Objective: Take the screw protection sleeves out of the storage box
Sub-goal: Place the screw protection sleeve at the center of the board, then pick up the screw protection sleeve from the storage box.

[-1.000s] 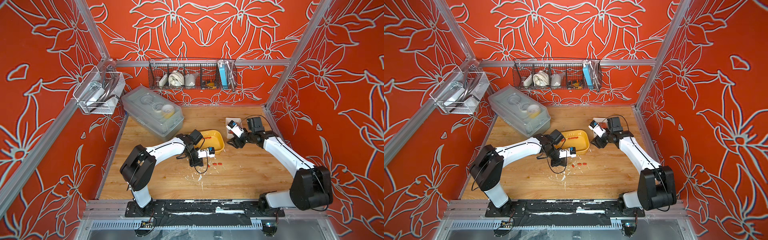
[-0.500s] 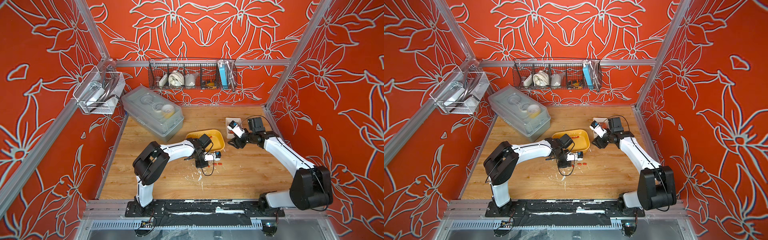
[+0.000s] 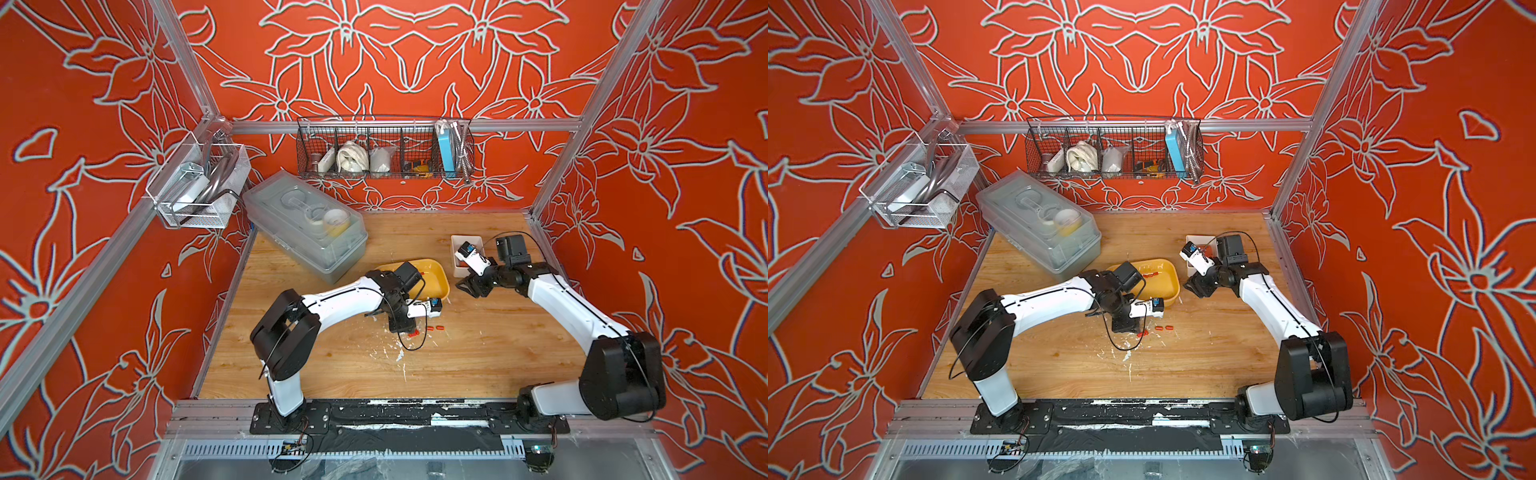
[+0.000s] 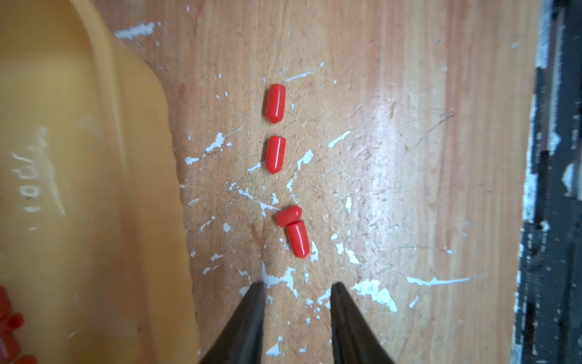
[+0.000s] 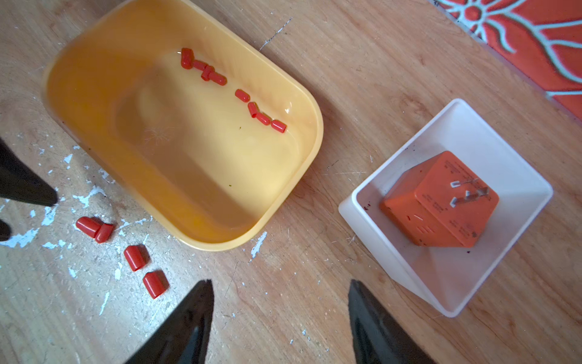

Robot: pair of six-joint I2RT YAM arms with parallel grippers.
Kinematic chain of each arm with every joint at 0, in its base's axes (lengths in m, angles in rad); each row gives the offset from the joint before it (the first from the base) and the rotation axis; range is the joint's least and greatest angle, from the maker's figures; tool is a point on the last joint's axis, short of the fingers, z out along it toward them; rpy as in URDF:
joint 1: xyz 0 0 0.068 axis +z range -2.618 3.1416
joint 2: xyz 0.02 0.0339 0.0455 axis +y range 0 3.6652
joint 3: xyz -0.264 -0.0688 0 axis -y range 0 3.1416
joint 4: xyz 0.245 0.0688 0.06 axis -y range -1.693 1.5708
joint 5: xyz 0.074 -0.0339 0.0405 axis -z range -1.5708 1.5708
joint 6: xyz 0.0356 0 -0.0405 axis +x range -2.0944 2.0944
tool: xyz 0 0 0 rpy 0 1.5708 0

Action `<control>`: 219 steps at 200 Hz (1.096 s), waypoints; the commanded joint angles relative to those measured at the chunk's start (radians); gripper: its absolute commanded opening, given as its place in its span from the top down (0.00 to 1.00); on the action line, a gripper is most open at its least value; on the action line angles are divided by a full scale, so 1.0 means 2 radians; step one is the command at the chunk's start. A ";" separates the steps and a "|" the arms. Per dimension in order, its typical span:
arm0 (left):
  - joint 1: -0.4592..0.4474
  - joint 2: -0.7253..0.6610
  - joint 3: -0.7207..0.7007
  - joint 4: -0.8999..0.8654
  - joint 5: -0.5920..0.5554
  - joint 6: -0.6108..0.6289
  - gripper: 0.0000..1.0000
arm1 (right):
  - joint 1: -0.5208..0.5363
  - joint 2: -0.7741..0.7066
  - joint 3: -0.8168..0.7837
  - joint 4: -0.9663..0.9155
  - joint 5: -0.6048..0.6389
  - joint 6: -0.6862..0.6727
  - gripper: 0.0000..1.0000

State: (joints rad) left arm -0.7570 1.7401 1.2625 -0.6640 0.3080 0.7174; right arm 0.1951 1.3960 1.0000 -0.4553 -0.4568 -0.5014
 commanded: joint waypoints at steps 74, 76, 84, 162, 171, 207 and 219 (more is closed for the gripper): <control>0.159 -0.113 -0.007 -0.007 0.112 -0.067 0.55 | 0.056 0.089 0.091 -0.061 -0.022 -0.055 0.34; 0.164 -0.114 -0.008 -0.004 0.115 -0.071 0.55 | 0.059 0.092 0.094 -0.061 -0.017 -0.059 0.34; 0.178 -0.116 -0.008 0.008 0.120 -0.089 0.54 | 0.073 0.106 0.105 -0.061 0.003 -0.079 0.35; 0.207 -0.131 -0.021 0.051 0.115 -0.146 0.13 | 0.143 0.258 0.210 -0.022 0.142 -0.181 0.50; 0.207 -0.134 -0.025 0.056 0.114 -0.146 0.09 | 0.143 0.271 0.218 -0.020 0.149 -0.188 0.52; 0.208 -0.139 -0.036 0.070 0.112 -0.144 0.05 | 0.149 0.311 0.243 -0.012 0.173 -0.206 0.58; 0.208 -0.137 -0.041 0.077 0.124 -0.141 0.05 | 0.149 0.322 0.251 -0.011 0.176 -0.207 0.61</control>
State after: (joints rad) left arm -0.3450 1.4918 1.2015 -0.5495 0.5194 0.4389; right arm 0.4808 1.9987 1.4578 -0.4850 -0.1551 -0.8814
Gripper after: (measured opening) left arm 0.946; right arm 0.410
